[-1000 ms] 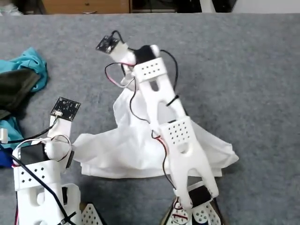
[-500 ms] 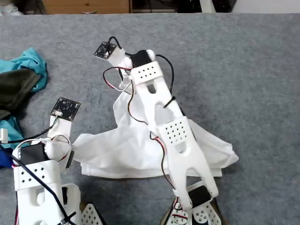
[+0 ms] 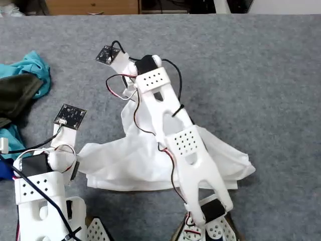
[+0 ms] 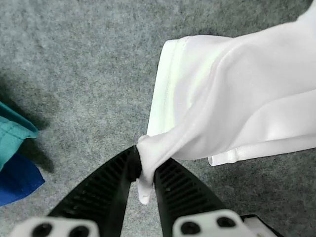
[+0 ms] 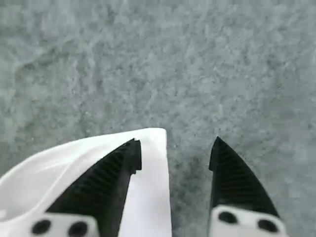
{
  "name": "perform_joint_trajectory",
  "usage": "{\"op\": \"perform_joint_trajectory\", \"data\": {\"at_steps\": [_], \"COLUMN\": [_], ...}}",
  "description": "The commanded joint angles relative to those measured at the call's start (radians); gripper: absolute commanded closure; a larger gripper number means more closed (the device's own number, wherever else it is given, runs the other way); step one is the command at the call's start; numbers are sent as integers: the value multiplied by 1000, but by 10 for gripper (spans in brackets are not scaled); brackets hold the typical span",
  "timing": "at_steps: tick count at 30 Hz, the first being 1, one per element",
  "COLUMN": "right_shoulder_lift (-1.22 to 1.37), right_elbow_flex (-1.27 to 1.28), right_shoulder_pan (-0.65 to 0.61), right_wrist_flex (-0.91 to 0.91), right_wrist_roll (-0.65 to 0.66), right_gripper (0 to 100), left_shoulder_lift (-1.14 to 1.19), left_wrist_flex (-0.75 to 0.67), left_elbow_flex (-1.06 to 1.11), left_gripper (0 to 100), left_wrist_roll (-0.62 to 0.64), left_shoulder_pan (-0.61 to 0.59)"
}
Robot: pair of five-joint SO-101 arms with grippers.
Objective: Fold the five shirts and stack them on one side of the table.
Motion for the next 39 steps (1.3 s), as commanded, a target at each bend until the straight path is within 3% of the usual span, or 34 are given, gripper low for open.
{"op": "perform_joint_trajectory", "data": {"at_steps": [1, 13, 17, 22, 28, 31, 39], "right_shoulder_lift": [-5, -5, -4, -2, -2, -2, -12], "right_elbow_flex": [-10, -2, -2, -2, -2, -4, -22], "right_shoulder_pan": [-18, -18, -18, -18, -16, -13, 5], "right_wrist_flex": [-9, 21, 58, 63, 63, 63, 74], "right_wrist_roll": [-3, 0, 63, 66, 61, 60, 9], "right_gripper": [790, 801, 805, 917, 928, 998, 996], "left_shoulder_lift": [-1, -1, -1, -4, -5, -2, -2], "left_wrist_flex": [9, 9, 9, 9, 11, 11, 11], "left_elbow_flex": [2, 2, 2, -2, 0, 0, 2], "left_gripper": [982, 982, 982, 982, 982, 982, 982], "left_wrist_roll": [-3, -6, -6, -3, -3, -3, -3], "left_shoulder_pan": [-6, -8, -9, -9, -9, -9, -11]}}
